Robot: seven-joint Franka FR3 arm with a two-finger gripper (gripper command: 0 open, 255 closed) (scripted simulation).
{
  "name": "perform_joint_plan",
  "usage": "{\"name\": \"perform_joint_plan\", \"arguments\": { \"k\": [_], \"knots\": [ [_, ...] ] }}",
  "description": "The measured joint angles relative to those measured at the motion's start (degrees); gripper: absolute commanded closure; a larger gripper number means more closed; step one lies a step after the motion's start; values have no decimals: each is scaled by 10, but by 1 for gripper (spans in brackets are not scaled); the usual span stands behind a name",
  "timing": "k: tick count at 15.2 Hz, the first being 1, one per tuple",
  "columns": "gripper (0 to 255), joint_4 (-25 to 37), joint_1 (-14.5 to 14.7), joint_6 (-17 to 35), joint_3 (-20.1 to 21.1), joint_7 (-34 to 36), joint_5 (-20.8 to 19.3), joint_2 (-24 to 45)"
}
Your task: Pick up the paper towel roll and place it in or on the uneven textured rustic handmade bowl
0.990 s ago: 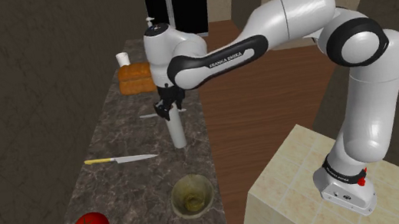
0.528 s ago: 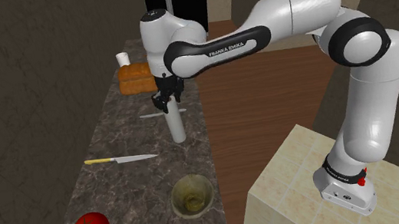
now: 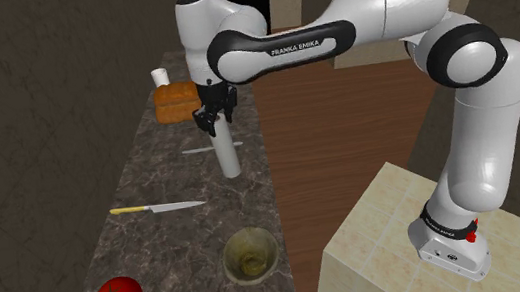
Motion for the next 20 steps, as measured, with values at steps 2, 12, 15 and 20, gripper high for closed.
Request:
{"name": "perform_joint_plan", "arguments": {
  "k": [2,12,15,20],
  "knots": [
    [255,16,1,-16,1,-2,0,0],
    [255,2,30,-62,25,46,19,-58],
    [255,-7,43,-79,38,70,29,-84],
    [255,8,76,-117,65,125,33,-101]
  ]
}}
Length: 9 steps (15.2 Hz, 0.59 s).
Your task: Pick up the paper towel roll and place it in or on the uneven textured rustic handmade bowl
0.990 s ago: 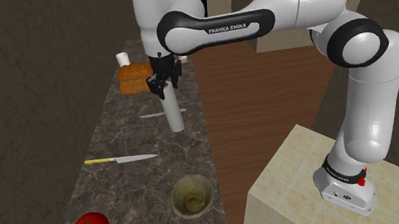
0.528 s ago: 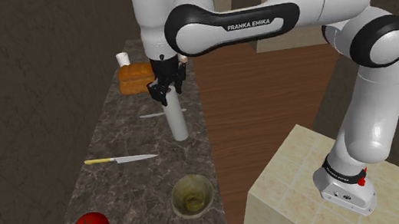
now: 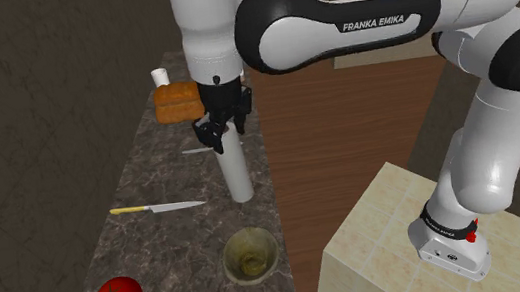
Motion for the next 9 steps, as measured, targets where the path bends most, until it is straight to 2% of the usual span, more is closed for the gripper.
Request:
{"name": "perform_joint_plan", "arguments": {
  "k": [7,9],
  "knots": [
    [255,37,48,-54,39,79,-2,-6],
    [255,18,50,-43,41,86,3,-14]
  ]
}}
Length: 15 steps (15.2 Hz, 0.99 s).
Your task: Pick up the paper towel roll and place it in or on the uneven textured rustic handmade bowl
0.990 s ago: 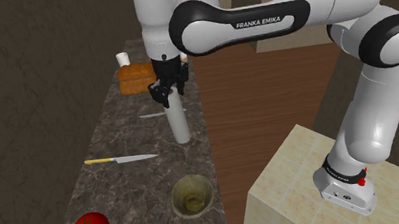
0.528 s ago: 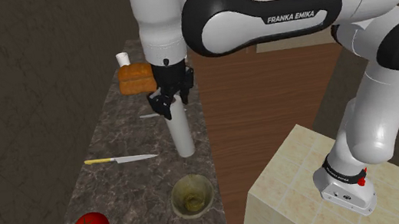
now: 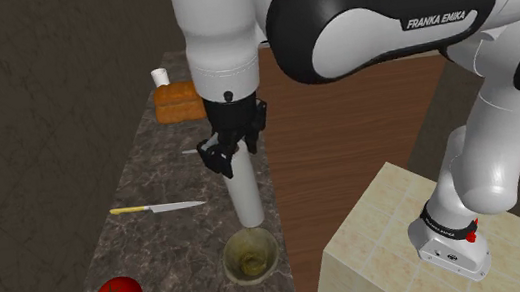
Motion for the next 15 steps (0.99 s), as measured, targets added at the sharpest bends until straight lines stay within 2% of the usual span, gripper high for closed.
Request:
{"name": "perform_joint_plan", "arguments": {
  "k": [15],
  "knots": [
    [255,-156,-11,124,-8,-1,24,-40]
  ]
}}
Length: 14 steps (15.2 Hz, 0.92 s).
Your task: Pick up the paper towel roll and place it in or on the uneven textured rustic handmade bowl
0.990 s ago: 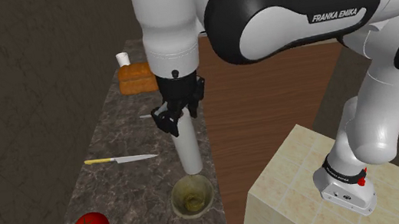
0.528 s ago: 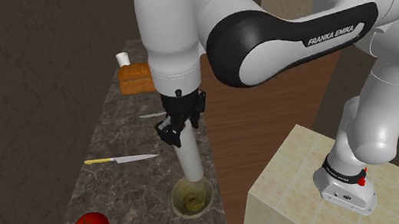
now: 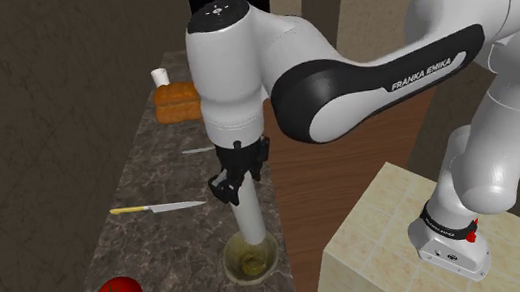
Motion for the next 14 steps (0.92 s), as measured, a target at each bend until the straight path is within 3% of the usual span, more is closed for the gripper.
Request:
{"name": "perform_joint_plan", "arguments": {
  "k": [14],
  "knots": [
    [255,-108,-1,105,-1,12,-1,-4]
  ]
}}
